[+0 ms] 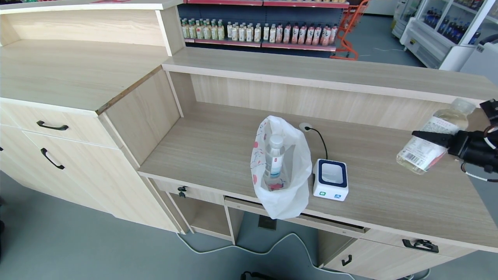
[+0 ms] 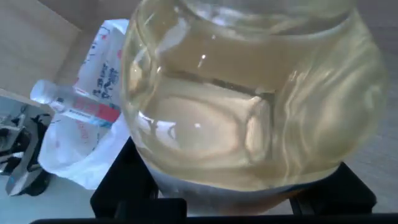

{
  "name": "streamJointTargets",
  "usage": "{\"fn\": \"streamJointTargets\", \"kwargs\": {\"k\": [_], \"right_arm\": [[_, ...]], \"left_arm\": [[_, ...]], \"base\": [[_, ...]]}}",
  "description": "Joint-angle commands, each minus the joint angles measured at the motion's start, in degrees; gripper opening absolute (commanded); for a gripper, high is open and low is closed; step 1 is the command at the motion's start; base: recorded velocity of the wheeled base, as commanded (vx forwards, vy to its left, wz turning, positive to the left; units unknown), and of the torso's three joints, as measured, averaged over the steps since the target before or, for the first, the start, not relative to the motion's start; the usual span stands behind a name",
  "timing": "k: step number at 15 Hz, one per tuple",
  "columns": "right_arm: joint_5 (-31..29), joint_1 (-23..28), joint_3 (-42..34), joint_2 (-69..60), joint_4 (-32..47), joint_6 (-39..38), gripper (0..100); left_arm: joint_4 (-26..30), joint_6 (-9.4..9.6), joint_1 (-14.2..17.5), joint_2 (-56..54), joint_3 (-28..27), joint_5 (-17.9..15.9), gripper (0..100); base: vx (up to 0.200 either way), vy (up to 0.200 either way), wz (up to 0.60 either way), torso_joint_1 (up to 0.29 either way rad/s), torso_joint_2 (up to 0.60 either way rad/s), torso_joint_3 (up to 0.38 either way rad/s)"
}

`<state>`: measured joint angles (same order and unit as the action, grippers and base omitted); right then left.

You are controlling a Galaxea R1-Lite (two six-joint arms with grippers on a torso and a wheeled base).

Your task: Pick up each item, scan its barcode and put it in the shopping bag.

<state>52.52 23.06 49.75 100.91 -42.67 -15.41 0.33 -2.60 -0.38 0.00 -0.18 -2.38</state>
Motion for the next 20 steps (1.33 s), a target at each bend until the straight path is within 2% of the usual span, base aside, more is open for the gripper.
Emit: {"fn": "streamJointTargets", "kwargs": {"k": [1,3,5,8,11,17,20], "right_arm": [[8.74,-3.20,-3.70,-12.76,1.27,-5.77,0],[18.76,-5.31,-6.95,-19.44,1.18,-8.94,0],[21.84,-8.12,-9.67,-23.75,1.53,-9.38,0],[21.93,-14.10,-11.52,-29.19,1.45,-12.72,0],[21.93,-17.97,-12.04,-33.15,1.53,-15.35,0],[21.75,-26.23,-13.19,-38.42,1.53,-15.70,0],[21.66,-28.78,-14.86,-39.74,1.62,-15.70,0]], "left_arm": [[0.02,-0.04,0.03,0.00,0.01,0.00,100],[0.02,-0.04,0.03,0.00,0.01,0.00,100],[0.02,-0.04,0.03,0.00,0.01,-0.08,100],[0.02,-0.04,0.03,0.00,0.01,0.00,100],[0.02,-0.04,0.03,0.00,0.01,0.00,100],[0.02,-0.04,0.03,0.00,0.01,0.00,100],[0.02,-0.04,0.03,0.00,0.01,0.00,100]], "base": [[0.000,0.000,0.00,0.000,0.00,0.000],[0.000,0.000,0.00,0.000,0.00,0.000],[0.000,0.000,0.00,0.000,0.00,0.000],[0.000,0.000,0.00,0.000,0.00,0.000],[0.000,0.000,0.00,0.000,0.00,0.000],[0.000,0.000,0.00,0.000,0.00,0.000],[0.000,0.000,0.00,0.000,0.00,0.000]]}}
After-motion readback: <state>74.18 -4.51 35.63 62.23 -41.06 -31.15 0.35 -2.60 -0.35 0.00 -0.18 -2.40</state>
